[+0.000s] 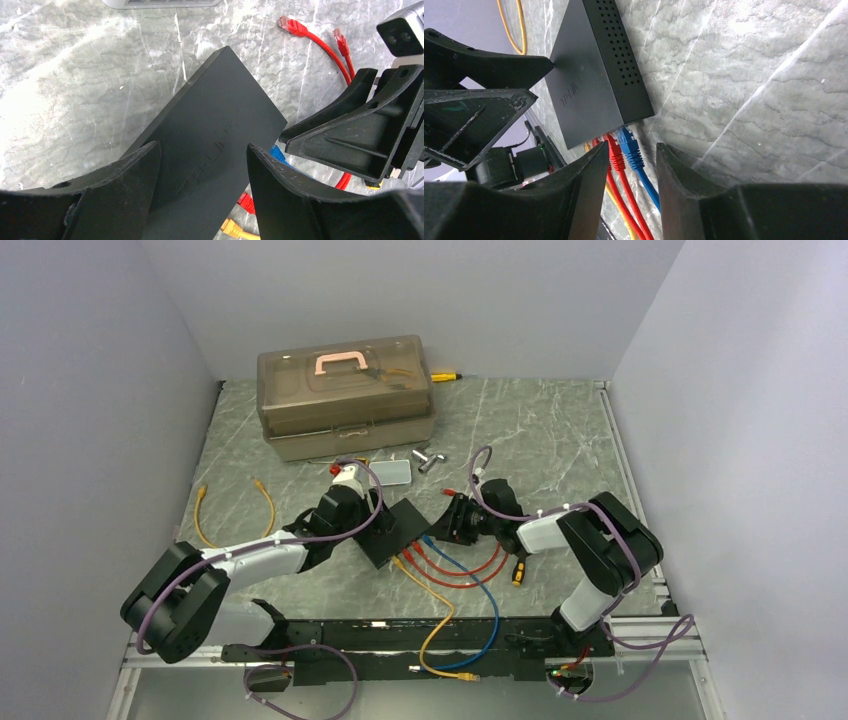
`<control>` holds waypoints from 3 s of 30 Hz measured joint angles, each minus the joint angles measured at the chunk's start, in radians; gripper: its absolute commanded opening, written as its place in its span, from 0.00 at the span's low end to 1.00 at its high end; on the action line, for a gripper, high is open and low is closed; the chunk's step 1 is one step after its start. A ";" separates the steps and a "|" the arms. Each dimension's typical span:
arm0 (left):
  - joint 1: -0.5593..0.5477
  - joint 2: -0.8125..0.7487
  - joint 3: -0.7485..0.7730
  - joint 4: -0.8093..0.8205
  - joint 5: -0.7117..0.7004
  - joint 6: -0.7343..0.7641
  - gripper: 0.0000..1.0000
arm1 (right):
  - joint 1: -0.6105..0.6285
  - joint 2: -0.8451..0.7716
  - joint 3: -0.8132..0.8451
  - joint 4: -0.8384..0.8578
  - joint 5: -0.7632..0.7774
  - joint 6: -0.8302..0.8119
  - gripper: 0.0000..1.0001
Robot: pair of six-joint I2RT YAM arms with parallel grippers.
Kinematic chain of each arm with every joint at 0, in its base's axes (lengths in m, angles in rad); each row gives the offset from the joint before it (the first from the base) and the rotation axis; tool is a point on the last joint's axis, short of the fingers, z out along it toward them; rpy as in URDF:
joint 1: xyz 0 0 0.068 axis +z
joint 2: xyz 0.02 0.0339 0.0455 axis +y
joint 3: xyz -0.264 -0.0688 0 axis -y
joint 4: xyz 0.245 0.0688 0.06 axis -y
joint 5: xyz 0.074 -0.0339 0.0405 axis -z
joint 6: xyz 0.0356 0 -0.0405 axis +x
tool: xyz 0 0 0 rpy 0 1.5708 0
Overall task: Pull the plug from the switch port
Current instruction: Pull the connector from the switch port.
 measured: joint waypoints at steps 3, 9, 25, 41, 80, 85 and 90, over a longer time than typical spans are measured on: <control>0.001 0.007 -0.001 0.011 -0.004 -0.004 0.69 | 0.007 0.008 0.006 -0.002 -0.001 0.013 0.42; 0.001 0.040 -0.008 0.077 -0.003 -0.023 0.67 | 0.018 0.043 0.039 -0.007 -0.013 0.030 0.39; 0.001 0.068 -0.040 0.185 0.004 -0.042 0.64 | 0.017 0.076 0.078 -0.038 -0.052 0.026 0.29; -0.005 0.079 -0.047 0.215 0.005 -0.050 0.64 | 0.016 0.068 0.095 -0.099 -0.057 -0.047 0.34; -0.060 0.105 -0.050 0.259 -0.005 -0.054 0.63 | 0.005 0.164 0.116 -0.014 -0.142 0.047 0.00; -0.064 0.111 -0.050 0.269 -0.004 -0.054 0.63 | 0.002 0.169 0.121 -0.015 -0.154 0.035 0.00; -0.068 0.109 -0.050 0.271 -0.005 -0.054 0.71 | 0.001 0.172 0.123 -0.014 -0.161 0.018 0.00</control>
